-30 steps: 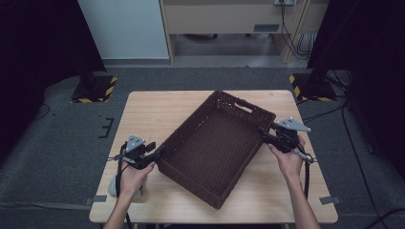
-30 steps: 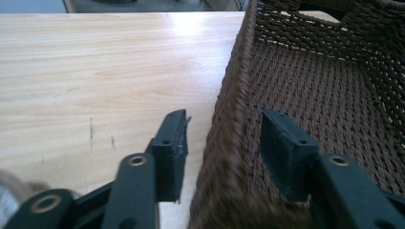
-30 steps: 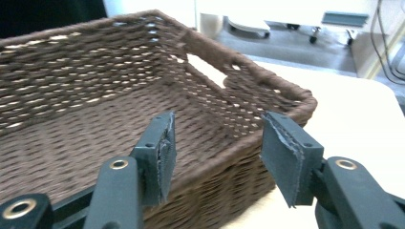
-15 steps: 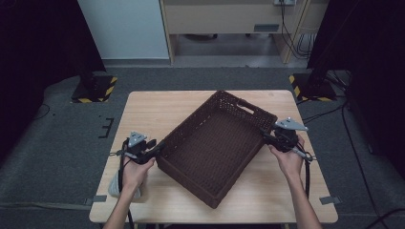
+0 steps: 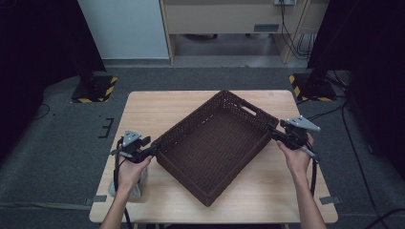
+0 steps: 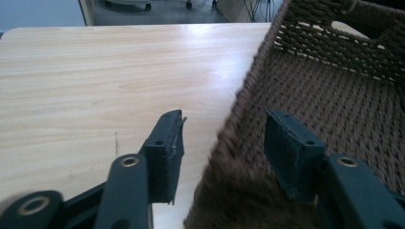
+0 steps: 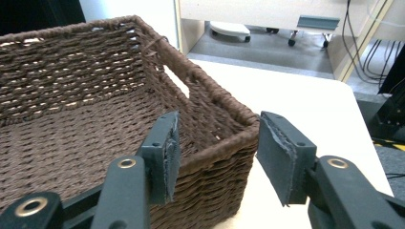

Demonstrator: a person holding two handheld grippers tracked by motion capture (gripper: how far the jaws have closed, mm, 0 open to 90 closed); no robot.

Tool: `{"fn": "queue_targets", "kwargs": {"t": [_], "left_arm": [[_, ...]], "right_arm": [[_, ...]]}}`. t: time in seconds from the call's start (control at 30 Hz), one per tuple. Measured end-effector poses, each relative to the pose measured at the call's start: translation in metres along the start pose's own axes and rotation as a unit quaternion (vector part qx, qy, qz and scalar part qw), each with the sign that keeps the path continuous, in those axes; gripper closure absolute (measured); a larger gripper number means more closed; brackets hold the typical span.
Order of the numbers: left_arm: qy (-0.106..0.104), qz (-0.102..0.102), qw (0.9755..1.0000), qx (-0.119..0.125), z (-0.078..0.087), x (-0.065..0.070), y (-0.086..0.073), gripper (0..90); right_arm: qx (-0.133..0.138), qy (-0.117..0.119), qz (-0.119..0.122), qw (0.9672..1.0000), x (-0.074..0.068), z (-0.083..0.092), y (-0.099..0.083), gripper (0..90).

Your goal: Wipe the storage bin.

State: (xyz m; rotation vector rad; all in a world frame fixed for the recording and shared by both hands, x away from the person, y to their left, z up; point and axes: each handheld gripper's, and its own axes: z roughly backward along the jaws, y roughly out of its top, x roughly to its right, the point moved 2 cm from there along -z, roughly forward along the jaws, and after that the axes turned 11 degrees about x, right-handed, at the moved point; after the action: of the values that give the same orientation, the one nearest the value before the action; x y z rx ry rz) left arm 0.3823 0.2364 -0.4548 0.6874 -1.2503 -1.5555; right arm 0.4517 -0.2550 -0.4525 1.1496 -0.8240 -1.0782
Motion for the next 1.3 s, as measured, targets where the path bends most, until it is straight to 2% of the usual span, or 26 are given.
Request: {"fn": "queue_targets", "kwargs": {"t": [0.07, 0.13, 0.2, 0.27, 0.37, 0.43, 0.57, 0.67, 0.77, 0.87, 0.97, 1.0, 1.03, 1.07, 1.1, 1.13, 1.17, 1.23, 1.3], "left_arm": [[-0.001, 0.008, 1.0, 0.006, 0.001, 0.002, 0.0, 54.7], [0.001, 0.006, 1.0, 0.001, -0.002, 0.001, 0.0, 59.4], [-0.005, 0.016, 0.9998, -0.004, -0.008, -0.001, 0.001, 64.0], [0.001, 0.003, 1.0, -0.009, -0.016, -0.001, 0.001, 68.0], [0.001, -0.008, 0.9999, -0.012, -0.026, -0.001, 0.004, 69.0], [-0.002, 0.0, 1.0, -0.009, -0.031, -0.005, 0.005, 68.8], [-0.011, 0.0, 0.9999, -0.005, -0.044, -0.013, 0.009, 68.0], [-0.001, -0.005, 1.0, -0.003, -0.054, -0.016, 0.012, 65.7], [0.013, 0.009, 0.9999, -0.004, -0.06, -0.019, 0.015, 61.9], [0.023, 0.009, 0.9997, 0.006, -0.052, -0.019, 0.017, 51.3], [0.034, 0.011, 0.999, 0.027, -0.034, -0.016, 0.021, 44.1], [0.036, 0.012, 0.9988, 0.03, -0.027, -0.014, 0.022, 42.1], [0.039, 0.015, 0.9986, 0.031, -0.021, -0.011, 0.021, 40.9], [0.041, 0.015, 0.9986, 0.03, -0.014, -0.007, 0.02, 40.1], [0.038, 0.012, 0.9987, 0.032, -0.008, -0.002, 0.017, 40.0], [0.032, 0.014, 0.999, 0.029, -0.004, 0.002, 0.014, 40.0], [0.027, 0.02, 0.9992, 0.024, -0.001, 0.006, 0.01, 40.0], [0.014, 0.029, 0.9993, 0.018, 0.002, 0.013, 0.003, 40.4], [0.002, 0.035, 0.9993, 0.012, 0.0, 0.018, -0.002, 40.5]], "right_arm": [[0.0, -0.002, -0.004, 1.0, 0.005, -0.006, -0.003, 49.2], [0.008, 0.002, -0.015, 0.9999, 0.009, -0.011, -0.005, 48.8], [0.012, 0.003, -0.02, 0.9997, 0.013, -0.014, -0.007, 48.7], [0.015, 0.01, -0.027, 0.9995, 0.015, -0.017, -0.009, 48.2], [0.02, 0.017, -0.031, 0.9992, 0.017, -0.021, -0.011, 47.7], [0.019, 0.024, -0.036, 0.9989, 0.018, -0.023, -0.012, 49.5], [0.013, 0.032, -0.03, 0.999, 0.018, -0.021, -0.012, 50.4], [0.0, 0.028, -0.025, 0.9993, 0.016, -0.015, -0.011, 50.9], [-0.016, 0.023, -0.016, 0.9995, 0.012, -0.008, -0.009, 50.5], [-0.015, 0.028, -0.023, 0.9992, 0.012, -0.002, -0.011, 50.1], [-0.014, 0.032, -0.024, 0.9991, 0.013, -0.002, -0.01, 50.2], [-0.009, 0.028, -0.019, 0.9994, 0.013, -0.003, -0.009, 52.8], [-0.002, 0.022, -0.009, 0.9997, 0.013, -0.004, -0.009, 52.1], [-0.003, 0.021, -0.009, 0.9997, 0.014, -0.006, -0.009, 52.1], [-0.005, 0.019, -0.007, 0.9998, 0.014, -0.008, -0.009, 52.9], [-0.012, 0.015, 0.001, 0.9998, 0.015, -0.01, -0.009, 52.7], [-0.01, 0.015, -0.001, 0.9998, 0.015, -0.011, -0.01, 54.8], [-0.012, 0.022, -0.005, 0.9997, 0.014, -0.012, -0.01, 58.9], [-0.012, 0.016, 0.004, 0.9998, 0.012, -0.01, -0.01, 59.7]]}}
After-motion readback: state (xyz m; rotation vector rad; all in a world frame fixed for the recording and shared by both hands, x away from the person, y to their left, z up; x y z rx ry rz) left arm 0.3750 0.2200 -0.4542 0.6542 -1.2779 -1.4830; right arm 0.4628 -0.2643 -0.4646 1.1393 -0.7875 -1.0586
